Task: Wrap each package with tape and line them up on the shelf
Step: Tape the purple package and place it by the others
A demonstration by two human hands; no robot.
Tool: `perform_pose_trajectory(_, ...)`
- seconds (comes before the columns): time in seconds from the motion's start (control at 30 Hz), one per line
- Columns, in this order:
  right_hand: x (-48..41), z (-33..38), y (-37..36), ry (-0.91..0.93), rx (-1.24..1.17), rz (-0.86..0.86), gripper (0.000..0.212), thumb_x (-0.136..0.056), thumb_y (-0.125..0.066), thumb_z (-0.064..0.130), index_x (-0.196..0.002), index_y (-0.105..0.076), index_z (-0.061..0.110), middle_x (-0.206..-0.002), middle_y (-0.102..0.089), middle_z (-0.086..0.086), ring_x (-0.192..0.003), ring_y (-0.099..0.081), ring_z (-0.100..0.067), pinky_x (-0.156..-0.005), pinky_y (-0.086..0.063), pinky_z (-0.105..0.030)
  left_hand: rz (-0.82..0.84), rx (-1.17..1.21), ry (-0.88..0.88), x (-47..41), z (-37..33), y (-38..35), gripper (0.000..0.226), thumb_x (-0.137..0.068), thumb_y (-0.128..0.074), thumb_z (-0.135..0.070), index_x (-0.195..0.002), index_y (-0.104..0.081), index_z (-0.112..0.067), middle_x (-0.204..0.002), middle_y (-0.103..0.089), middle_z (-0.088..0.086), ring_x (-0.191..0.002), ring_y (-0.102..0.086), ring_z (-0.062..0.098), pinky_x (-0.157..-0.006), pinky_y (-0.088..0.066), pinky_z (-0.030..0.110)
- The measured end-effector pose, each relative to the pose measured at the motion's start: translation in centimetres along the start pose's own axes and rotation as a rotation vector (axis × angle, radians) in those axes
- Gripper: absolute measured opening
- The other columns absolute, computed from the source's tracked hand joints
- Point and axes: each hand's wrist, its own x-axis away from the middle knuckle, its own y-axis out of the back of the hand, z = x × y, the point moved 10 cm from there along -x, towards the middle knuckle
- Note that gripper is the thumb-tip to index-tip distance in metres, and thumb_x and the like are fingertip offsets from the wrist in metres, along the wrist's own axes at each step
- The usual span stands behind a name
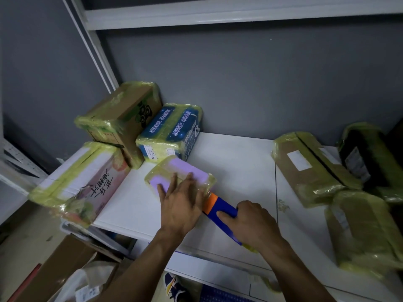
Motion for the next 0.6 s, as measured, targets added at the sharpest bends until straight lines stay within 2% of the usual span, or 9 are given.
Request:
perform_pose_trajectory(0.13, -0.4, -1.2, 0.3, -0.063, -0.011, 0.025, 0.052, -0.089, -0.055, 0.075, -0.078, -0.047, 0.025, -0.072, -0.056, 0.010, -0.064, -0.059, -0.008, -0.052, -0.043, -0.023, -0.075, -0.008, 0.047, 0.2, -0.4, 0.4, 0.062, -0.100, -0.032, -0.065, -0.145, -0.049, -0.027, -0.144, -0.059, -0.001, -0.151, -0.028, 0.027, -0.121, -0.009, 0.059)
perform_pose_trajectory(0.2, -0.7, -2.3, 1.1, -0.108, -0.078, 0.012, 0.053, -0.090, -0.055, 0.073, -0.076, -0.047, 0.023, -0.069, -0.056, 0.007, -0.062, -0.059, -0.010, -0.050, -0.039, -0.023, -0.093, 0.002, 0.045, 0.3, -0.9, 0.4, 0.065, -0.098, -0.030, -0.069, -0.144, -0.051, -0.027, -0.144, -0.059, -0.002, -0.150, -0.030, 0.028, -0.121, -0.012, 0.060)
perform_pose_trajectory(0.27, -0.8, -3.7, 2.1, -0.145, -0.161, -0.014, 0.055, -0.090, -0.055, 0.073, -0.075, -0.046, 0.021, -0.067, -0.054, 0.006, -0.060, -0.058, -0.011, -0.050, -0.036, -0.022, -0.070, -0.014, 0.012, 0.3, -1.7, -0.2, 0.073, -0.093, -0.029, -0.077, -0.144, -0.052, -0.030, -0.151, -0.052, -0.008, -0.152, -0.028, 0.028, -0.122, -0.009, 0.058)
perform_pose_trajectory(0.33, -0.5, -5.3, 3.4, -0.166, -0.210, -0.066, 0.057, -0.091, -0.055, 0.072, -0.073, -0.049, 0.019, -0.065, -0.056, 0.003, -0.058, -0.059, -0.013, -0.050, -0.037, -0.023, -0.045, -0.046, -0.037, 0.3, -2.6, -0.8, 0.074, -0.088, -0.041, -0.080, -0.143, -0.052, -0.032, -0.156, -0.044, -0.014, -0.153, -0.025, 0.026, -0.123, -0.007, 0.056)
perform_pose_trajectory(0.43, 0.1, -7.7, 4.9, -0.185, -0.401, -0.155, 0.059, -0.092, -0.059, 0.067, -0.073, -0.059, 0.011, -0.064, -0.062, -0.005, -0.055, -0.060, -0.018, -0.053, -0.041, -0.028, -0.013, -0.068, -0.060, -0.2, -3.9, -1.7, 0.063, -0.089, -0.055, -0.066, -0.144, -0.050, -0.035, -0.156, -0.042, -0.014, -0.152, -0.026, 0.026, -0.124, -0.008, 0.056)
perform_pose_trajectory(0.5, 0.5, -9.0, 5.1, -0.189, -0.552, -0.181, 0.061, -0.093, -0.061, 0.063, -0.079, -0.066, 0.004, -0.068, -0.067, -0.012, -0.059, -0.063, -0.025, -0.057, -0.042, -0.031, 0.014, -0.082, -0.077, -0.6, -5.2, -2.3, 0.060, -0.093, -0.053, -0.063, -0.146, -0.048, -0.037, -0.159, -0.039, -0.015, -0.153, -0.023, 0.027, -0.124, -0.002, 0.054)
perform_pose_trajectory(0.6, 0.9, -10.5, 4.8, -0.203, -0.686, -0.189, 0.061, -0.093, -0.065, 0.058, -0.085, -0.067, -0.003, -0.073, -0.070, -0.017, -0.066, -0.066, -0.035, -0.061, -0.043, -0.034, 0.077, -0.104, -0.203, -0.7, -8.0, -3.8, 0.060, -0.098, -0.042, -0.064, -0.153, -0.037, -0.042, -0.165, -0.023, -0.020, -0.157, -0.009, 0.021, -0.124, 0.006, 0.050)
